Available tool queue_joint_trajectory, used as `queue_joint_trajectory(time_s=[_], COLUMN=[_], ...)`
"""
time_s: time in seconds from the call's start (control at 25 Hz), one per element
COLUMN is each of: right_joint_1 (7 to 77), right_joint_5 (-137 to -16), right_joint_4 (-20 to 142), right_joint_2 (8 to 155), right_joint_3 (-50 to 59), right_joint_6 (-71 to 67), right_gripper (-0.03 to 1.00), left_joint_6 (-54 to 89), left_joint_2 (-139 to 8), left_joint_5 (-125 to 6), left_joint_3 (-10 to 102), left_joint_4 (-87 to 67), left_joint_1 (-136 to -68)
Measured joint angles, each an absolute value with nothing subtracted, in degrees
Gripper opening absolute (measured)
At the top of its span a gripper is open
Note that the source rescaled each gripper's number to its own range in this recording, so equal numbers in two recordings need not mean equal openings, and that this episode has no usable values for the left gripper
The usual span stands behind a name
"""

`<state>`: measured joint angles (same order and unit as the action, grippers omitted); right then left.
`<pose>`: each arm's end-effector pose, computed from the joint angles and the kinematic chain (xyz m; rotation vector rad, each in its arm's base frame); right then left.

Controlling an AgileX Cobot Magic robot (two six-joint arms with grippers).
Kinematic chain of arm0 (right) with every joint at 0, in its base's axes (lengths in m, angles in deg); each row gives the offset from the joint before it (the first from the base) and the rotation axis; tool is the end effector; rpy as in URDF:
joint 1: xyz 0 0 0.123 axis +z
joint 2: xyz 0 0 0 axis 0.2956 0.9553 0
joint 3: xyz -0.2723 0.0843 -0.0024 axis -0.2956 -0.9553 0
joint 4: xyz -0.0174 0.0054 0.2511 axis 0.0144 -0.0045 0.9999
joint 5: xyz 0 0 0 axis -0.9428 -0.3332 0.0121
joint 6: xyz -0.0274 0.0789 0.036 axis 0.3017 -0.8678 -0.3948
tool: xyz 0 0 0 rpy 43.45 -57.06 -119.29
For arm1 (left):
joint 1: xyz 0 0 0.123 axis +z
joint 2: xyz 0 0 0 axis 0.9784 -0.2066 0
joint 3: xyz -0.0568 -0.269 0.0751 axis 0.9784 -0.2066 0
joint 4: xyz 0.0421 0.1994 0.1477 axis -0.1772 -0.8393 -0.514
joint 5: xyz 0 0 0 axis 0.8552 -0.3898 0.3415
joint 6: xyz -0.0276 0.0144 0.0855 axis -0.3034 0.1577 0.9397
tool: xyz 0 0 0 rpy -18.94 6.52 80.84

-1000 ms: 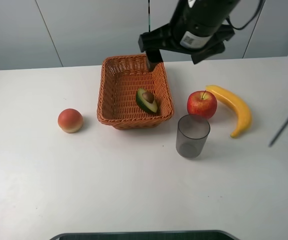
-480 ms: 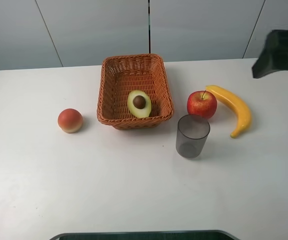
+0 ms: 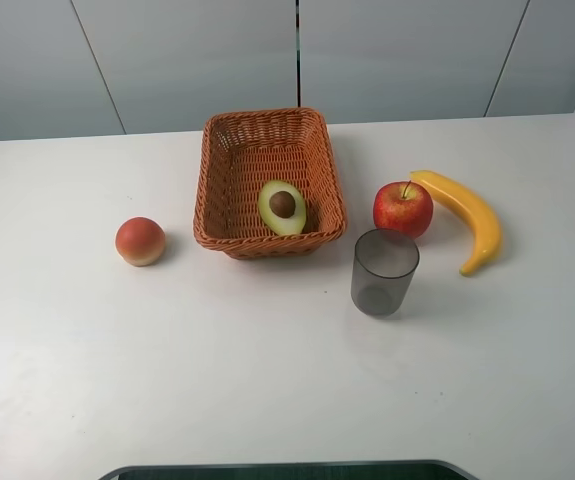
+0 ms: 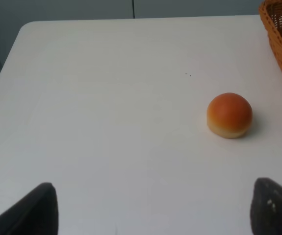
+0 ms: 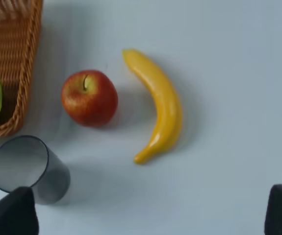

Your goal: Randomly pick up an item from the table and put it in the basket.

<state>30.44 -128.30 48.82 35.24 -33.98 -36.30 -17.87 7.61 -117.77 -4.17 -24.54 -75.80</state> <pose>0.0622 0.0083 0.3320 -0.0420 2.2879 0.1263 -0.0073 0.0012 0.2786 -0.0645 2.0509 0.0335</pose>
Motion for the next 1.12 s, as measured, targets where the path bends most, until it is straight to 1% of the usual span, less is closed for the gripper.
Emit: queue_joint_trajectory(time_s=[0.24, 0.44, 0.88, 1.12], right_joint_1=[30.44, 30.44, 30.44, 30.44], right_joint_5=[-129.37, -128.1, -129.97, -130.06], right_joint_4=[48.58, 48.58, 49.71, 49.71], right_joint_2=[21.28, 14.03, 8.46, 8.21], right_joint_3=[-40.8, -45.27, -46.61, -46.61], right_joint_6=[-34.34, -33.47, -30.28, -30.28], right_gripper=[1.0, 1.0, 1.0, 1.0], left_joint_6=[-17.87, -17.87, -17.87, -17.87], left_joint_2=[7.61, 7.61, 7.61, 7.61], left_joint_5=[-117.77, -117.77, -117.77, -117.77], left_joint_3=[-4.17, -4.17, -4.17, -4.17], left_joint_4=[-24.54, -24.54, -24.54, -24.54], left_joint_1=[-75.8, -75.8, -75.8, -75.8])
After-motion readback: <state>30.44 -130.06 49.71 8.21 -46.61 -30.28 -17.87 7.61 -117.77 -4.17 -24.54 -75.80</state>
